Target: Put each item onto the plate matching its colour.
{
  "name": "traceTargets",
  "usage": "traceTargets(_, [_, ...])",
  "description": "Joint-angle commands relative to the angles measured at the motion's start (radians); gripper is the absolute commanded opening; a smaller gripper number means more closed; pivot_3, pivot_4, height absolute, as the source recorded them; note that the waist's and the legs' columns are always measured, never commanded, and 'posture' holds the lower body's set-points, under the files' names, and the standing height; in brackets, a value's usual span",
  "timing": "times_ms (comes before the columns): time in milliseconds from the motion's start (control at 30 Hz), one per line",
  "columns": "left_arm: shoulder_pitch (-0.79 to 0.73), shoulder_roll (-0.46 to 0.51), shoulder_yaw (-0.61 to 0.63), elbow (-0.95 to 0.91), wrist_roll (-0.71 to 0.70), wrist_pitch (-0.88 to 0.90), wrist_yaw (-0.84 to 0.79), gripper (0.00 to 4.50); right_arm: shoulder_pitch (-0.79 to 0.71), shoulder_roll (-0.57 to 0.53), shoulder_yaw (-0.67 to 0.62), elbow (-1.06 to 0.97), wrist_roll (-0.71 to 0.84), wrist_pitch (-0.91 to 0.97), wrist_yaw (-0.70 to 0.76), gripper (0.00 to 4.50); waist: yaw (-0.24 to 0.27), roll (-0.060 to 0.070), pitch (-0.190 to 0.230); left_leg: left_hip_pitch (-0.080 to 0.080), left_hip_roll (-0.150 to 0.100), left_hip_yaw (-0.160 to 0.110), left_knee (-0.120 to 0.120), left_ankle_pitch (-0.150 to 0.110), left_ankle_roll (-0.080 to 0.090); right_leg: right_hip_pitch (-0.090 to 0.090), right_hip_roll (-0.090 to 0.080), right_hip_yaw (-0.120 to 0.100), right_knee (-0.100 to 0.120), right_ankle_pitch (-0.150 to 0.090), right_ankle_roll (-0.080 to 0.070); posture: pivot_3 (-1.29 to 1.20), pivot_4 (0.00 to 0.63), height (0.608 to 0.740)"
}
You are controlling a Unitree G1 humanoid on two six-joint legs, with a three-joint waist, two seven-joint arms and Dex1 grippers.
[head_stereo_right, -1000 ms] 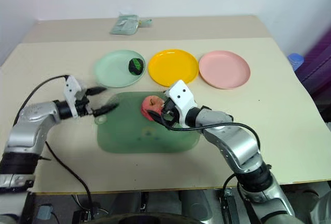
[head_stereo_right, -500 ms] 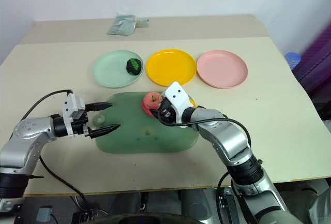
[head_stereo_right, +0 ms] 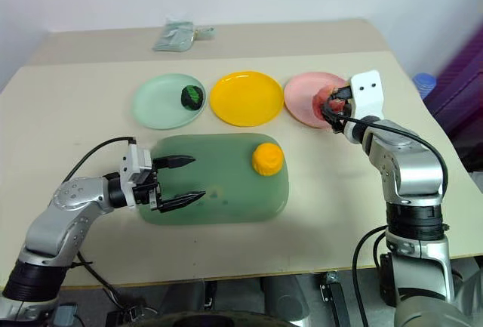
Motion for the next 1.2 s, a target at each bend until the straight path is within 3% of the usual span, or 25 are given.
traceTargets(33, [0.044,0.007,0.018,-0.013,0.005,-0.049,-0.003,4.50,-0.013,-0.009,-0.014,-0.020,-0.017,-0.112,0.028,4.43,-0.004,0.002,0.001,0.000,0.000,0.000,0.000,0.000,0.000,0.000,0.000,0.000,0.000,0.000,0.000,0.00,0.150,0.740])
traceTargets(167, [0.086,0.019,0.046,0.044,0.033,-0.113,-0.005,4.50,0.049,-0.028,-0.009,-0.123,-0.014,-0.149,0.074,4.43,-0.003,0.002,0.001,0.000,0.000,-0.001,0.000,0.000,0.000,0.000,0.000,0.000,0.000,0.000,0.000,0.00,0.150,0.740])
traceTargets(300, [0.073,0.038,0.077,0.171,0.061,-0.194,-0.014,4.50,0.176,-0.042,-0.015,-0.354,0.130,-0.127,0.233,4.43,0.013,0.003,0.002,0.000,0.000,-0.001,0.000,0.000,0.000,0.001,0.000,0.000,0.000,0.000,0.000,0.00,0.150,0.740])
traceTargets(400, [0.043,0.051,0.088,0.241,0.055,-0.226,-0.044,4.50,0.278,-0.076,0.040,-0.465,0.185,-0.087,0.323,4.43,0.019,0.003,0.002,0.000,0.000,-0.001,0.000,0.000,0.000,0.001,0.000,-0.001,0.000,0.000,0.000,0.00,0.150,0.740])
traceTargets(533, [0.006,0.062,0.086,0.302,0.055,-0.250,-0.075,4.50,0.330,-0.075,0.154,-0.508,0.165,-0.066,0.336,4.43,0.020,0.002,0.002,0.002,0.000,-0.001,0.000,0.000,0.000,0.004,-0.001,-0.001,-0.001,0.000,0.000,0.00,0.150,0.740])
traceTargets(767, [-0.009,0.050,0.067,0.280,0.054,-0.236,-0.069,4.50,0.245,0.010,0.221,-0.371,0.065,-0.040,0.207,4.43,0.018,0.003,0.002,0.002,0.000,-0.001,0.000,0.000,0.000,0.003,0.000,-0.001,-0.001,0.000,0.000,0.00,0.150,0.740])
traceTargets(867, [0.004,0.048,0.065,0.242,0.052,-0.220,-0.051,4.50,0.232,0.022,0.225,-0.371,0.070,-0.048,0.214,3.64,0.021,0.003,0.002,0.001,0.000,-0.002,0.000,0.000,0.000,0.002,-0.001,-0.001,-0.001,0.000,0.000,0.00,0.150,0.740])
traceTargets(933, [0.014,0.046,0.069,0.218,0.052,-0.210,-0.032,4.50,0.203,0.047,0.221,-0.381,0.085,-0.052,0.212,2.88,0.020,0.003,0.002,0.000,0.000,-0.002,0.000,0.000,0.000,0.002,-0.001,-0.001,-0.001,0.000,0.000,0.00,0.150,0.740])
traceTargets(1000, [0.017,0.042,0.077,0.207,0.055,-0.204,-0.008,4.50,0.146,0.082,0.227,-0.360,0.080,-0.071,0.203,2.83,0.016,0.003,0.002,0.001,0.000,-0.002,0.000,0.000,0.000,0.002,-0.001,-0.001,-0.001,0.000,0.000,0.00,0.150,0.740])
traceTargets(1200, [-0.012,0.019,0.094,0.181,0.061,-0.158,0.091,4.50,-0.258,0.275,0.273,0.180,-0.083,-0.212,0.051,2.83,-0.006,0.004,0.003,0.002,0.000,-0.001,0.000,0.002,0.001,0.001,0.001,-0.001,0.000,0.004,-0.002,0.00,0.150,0.740])
